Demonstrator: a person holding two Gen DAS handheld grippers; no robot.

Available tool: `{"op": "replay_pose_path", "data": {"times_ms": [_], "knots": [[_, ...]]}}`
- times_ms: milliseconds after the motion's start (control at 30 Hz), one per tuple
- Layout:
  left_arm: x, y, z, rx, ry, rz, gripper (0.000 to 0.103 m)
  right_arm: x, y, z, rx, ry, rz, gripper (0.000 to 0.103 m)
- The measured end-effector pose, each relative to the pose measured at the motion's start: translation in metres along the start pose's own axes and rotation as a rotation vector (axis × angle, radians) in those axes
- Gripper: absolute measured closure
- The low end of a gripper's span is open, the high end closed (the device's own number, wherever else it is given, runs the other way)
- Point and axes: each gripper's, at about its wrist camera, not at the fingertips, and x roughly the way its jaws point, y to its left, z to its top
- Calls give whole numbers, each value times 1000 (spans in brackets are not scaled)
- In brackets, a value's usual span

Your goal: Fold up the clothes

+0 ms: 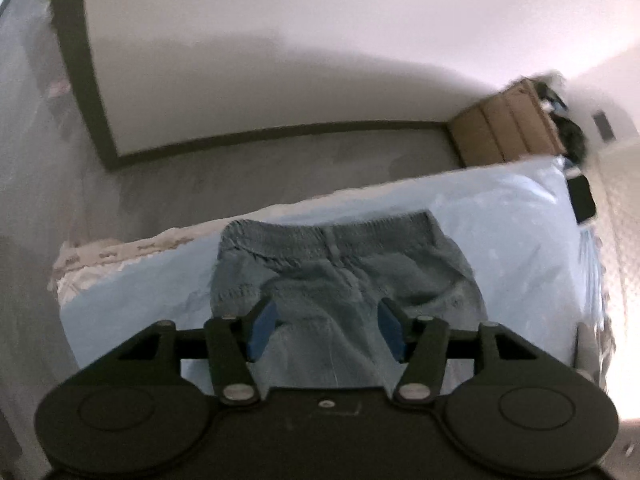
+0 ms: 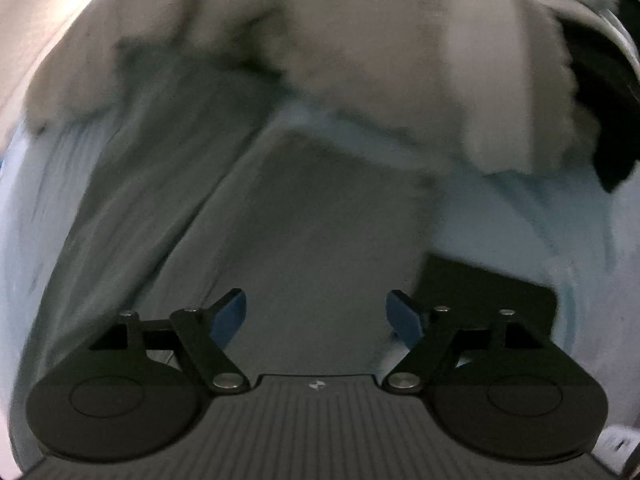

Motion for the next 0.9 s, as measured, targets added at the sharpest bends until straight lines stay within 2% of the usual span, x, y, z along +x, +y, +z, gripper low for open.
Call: {"op": "replay_pose_path", "data": {"times_ms": [100,200,267,367,467,533,633,733,833,900], "knots": [[-18,-19,-28,62,-13,-5,50,12,-35,15,114,-1,-11,24],[-32,-37,-57,92,-7,-12,50,22,-55,22,168,19,3,24],[-34,-47,-75,118,8,-21,50,37,-55,25,171,32,18,29],[-32,-62,-100,166,52,-24,50,56,-49,30,160,37,43,41],[-23,-80,-115,226,91,-28,50,72,-48,31,158,43,40,55],[-17,-95,-121,275,114,-28,50,74,-57,31,190,67,16,77],[-10,-111,-127,333,132,-44,50,73,-57,33,221,42,39,102],[-3,-127,-128,368,137,-75,50,62,-50,33,207,-10,62,102],[5,-139,-131,397,150,-89,50,47,-56,30,218,-61,42,103],[9,-144,-134,412,162,-98,50,42,-62,27,241,-85,-2,103]]}}
